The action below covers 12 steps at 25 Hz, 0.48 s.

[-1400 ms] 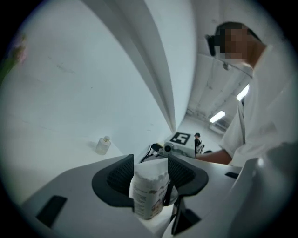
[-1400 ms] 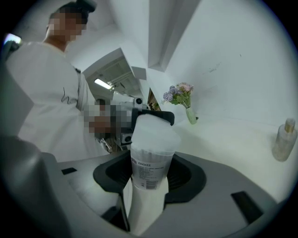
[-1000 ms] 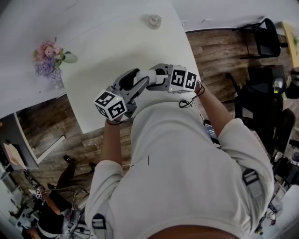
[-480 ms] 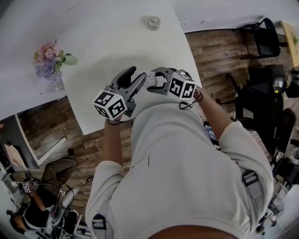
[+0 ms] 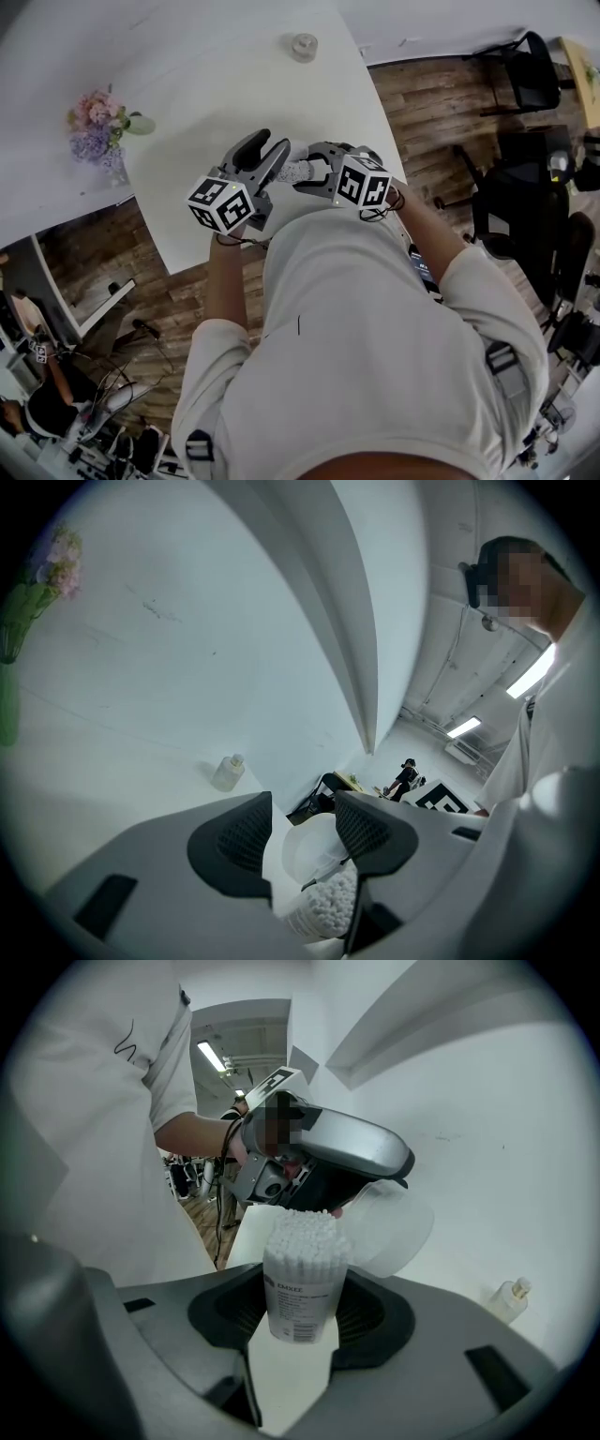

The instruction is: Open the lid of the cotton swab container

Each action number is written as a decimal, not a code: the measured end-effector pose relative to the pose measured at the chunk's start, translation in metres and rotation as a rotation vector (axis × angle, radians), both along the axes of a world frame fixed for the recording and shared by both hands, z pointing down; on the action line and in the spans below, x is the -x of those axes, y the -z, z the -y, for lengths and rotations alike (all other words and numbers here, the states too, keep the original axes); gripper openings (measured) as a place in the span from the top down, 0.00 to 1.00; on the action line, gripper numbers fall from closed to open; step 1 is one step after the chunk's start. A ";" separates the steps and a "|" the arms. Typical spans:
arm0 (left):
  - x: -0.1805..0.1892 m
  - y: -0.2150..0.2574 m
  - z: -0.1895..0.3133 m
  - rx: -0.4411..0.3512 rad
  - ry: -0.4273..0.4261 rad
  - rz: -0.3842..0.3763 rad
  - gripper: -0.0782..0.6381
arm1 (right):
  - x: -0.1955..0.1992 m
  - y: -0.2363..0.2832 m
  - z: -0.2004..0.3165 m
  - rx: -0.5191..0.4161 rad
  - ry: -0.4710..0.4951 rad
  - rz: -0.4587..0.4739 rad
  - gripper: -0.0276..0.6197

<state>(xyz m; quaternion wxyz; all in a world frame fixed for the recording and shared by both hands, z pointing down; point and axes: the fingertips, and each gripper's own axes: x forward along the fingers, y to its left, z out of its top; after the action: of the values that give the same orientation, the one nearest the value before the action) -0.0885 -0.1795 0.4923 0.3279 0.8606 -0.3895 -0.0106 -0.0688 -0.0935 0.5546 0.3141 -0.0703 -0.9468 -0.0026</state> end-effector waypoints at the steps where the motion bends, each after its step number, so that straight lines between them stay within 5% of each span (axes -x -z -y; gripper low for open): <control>1: -0.001 -0.001 0.001 0.006 -0.001 -0.003 0.58 | -0.001 0.000 0.000 0.003 -0.004 0.000 0.66; 5: -0.004 -0.003 0.003 0.007 -0.009 0.000 0.58 | -0.003 -0.002 0.003 0.027 -0.048 0.012 0.66; 12: 0.005 -0.002 0.001 -0.026 0.021 0.060 0.58 | -0.020 -0.005 0.035 0.102 -0.270 0.044 0.66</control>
<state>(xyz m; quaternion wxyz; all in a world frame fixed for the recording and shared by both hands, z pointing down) -0.0932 -0.1808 0.4942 0.3045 0.8606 -0.4082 0.0068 -0.0485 -0.1288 0.5595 0.2867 0.0418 -0.9532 0.0862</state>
